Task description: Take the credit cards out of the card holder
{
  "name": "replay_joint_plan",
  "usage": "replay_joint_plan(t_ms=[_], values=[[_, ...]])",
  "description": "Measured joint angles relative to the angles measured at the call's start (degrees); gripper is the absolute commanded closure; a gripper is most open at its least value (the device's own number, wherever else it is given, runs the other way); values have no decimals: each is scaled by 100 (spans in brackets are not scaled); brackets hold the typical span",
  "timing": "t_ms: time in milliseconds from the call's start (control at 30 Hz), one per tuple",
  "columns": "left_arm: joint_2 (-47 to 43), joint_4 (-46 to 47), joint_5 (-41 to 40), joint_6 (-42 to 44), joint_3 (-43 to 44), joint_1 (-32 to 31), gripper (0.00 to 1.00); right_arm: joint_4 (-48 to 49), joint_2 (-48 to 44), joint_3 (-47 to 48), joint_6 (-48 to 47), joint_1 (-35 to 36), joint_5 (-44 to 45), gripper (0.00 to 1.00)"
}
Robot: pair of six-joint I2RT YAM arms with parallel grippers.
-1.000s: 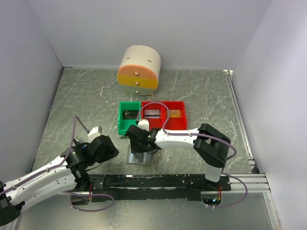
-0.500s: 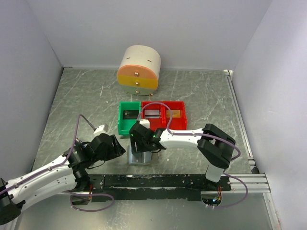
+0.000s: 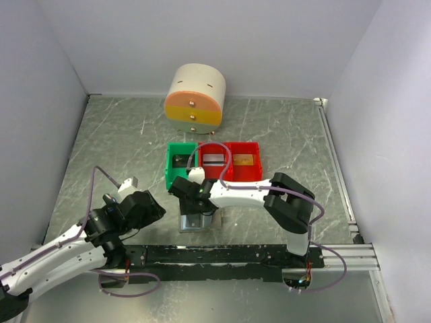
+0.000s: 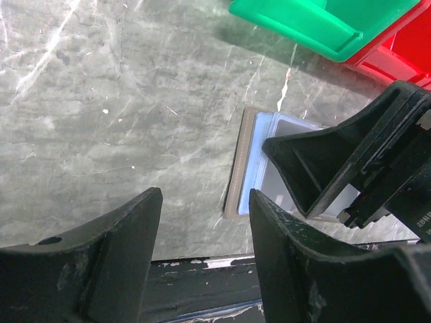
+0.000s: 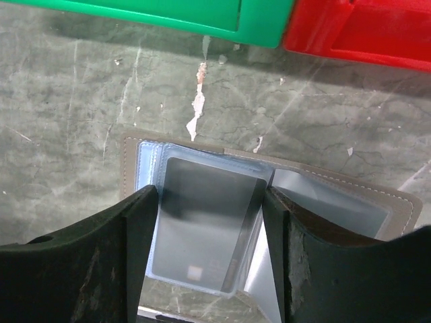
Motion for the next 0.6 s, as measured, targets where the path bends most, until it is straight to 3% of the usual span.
replay_joint_plan(t_ms=[133, 300, 600], values=[[-28, -50, -22, -33, 0, 0, 34, -205, 83, 140, 96, 48, 160, 37], [87, -48, -22, -31, 0, -2, 34, -225, 94, 151, 136, 101, 273, 51], [334, 164, 59, 192, -2, -2, 34, 833, -490, -793, 87, -129, -197, 54]])
